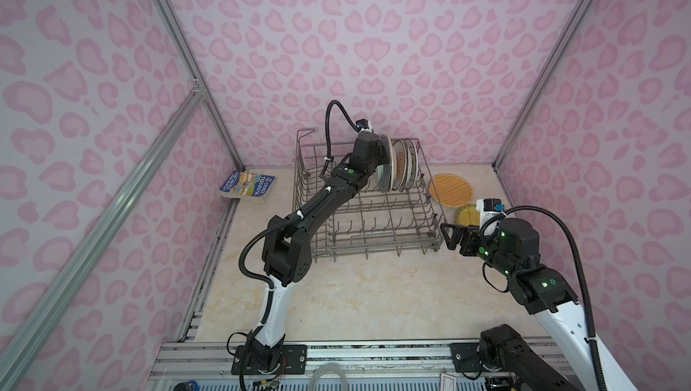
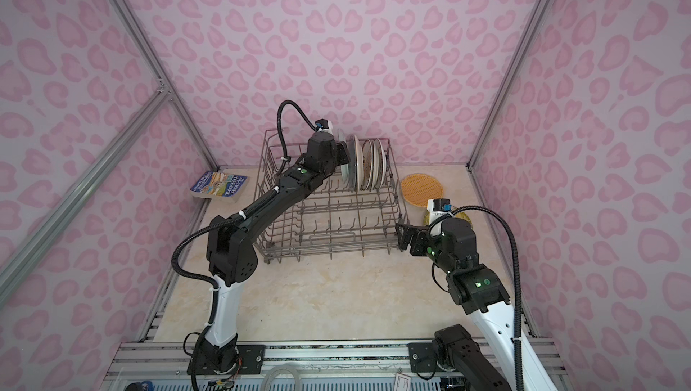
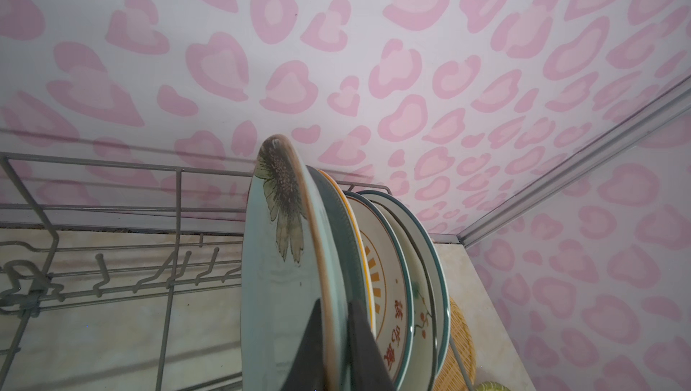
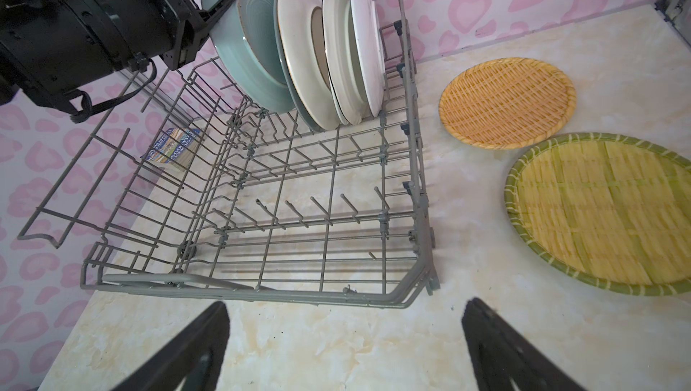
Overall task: Load the plates into the dish rack
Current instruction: 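Lower the sunflower plate into the rack slot with the left gripper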
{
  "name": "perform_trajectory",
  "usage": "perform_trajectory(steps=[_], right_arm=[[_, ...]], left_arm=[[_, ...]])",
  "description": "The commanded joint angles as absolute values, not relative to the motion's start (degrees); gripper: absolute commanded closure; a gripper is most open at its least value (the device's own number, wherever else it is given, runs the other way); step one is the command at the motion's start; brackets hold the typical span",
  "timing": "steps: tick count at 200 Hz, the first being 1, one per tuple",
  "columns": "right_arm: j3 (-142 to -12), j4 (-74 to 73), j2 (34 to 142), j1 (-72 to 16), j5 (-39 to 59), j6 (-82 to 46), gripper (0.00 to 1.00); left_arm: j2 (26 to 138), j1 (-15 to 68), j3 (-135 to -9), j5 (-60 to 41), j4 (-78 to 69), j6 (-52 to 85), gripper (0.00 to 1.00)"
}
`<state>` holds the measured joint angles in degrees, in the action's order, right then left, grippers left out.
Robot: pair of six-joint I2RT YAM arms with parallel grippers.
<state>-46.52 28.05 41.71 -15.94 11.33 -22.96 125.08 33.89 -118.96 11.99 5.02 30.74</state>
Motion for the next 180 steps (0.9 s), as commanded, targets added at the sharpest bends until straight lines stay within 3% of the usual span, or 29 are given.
perform_trajectory(steps=[1, 131, 180], right_arm=[[-46.12, 28.26, 41.60, -15.93, 10.87, -22.62, 0.03], [-43.74, 27.51, 41.50, -15.91, 10.90, -23.74, 0.03], [-43.67, 28.21, 40.98, -15.90, 10.59, -24.04, 0.03]], left_arm=[[126.71, 33.79, -121.10, 14.23, 1.13, 30.19, 0.96], [133.44, 33.75, -123.48, 15.83, 2.27, 27.51, 0.97], [133.85, 33.81, -123.35, 13.18, 2.04, 27.68, 0.76]])
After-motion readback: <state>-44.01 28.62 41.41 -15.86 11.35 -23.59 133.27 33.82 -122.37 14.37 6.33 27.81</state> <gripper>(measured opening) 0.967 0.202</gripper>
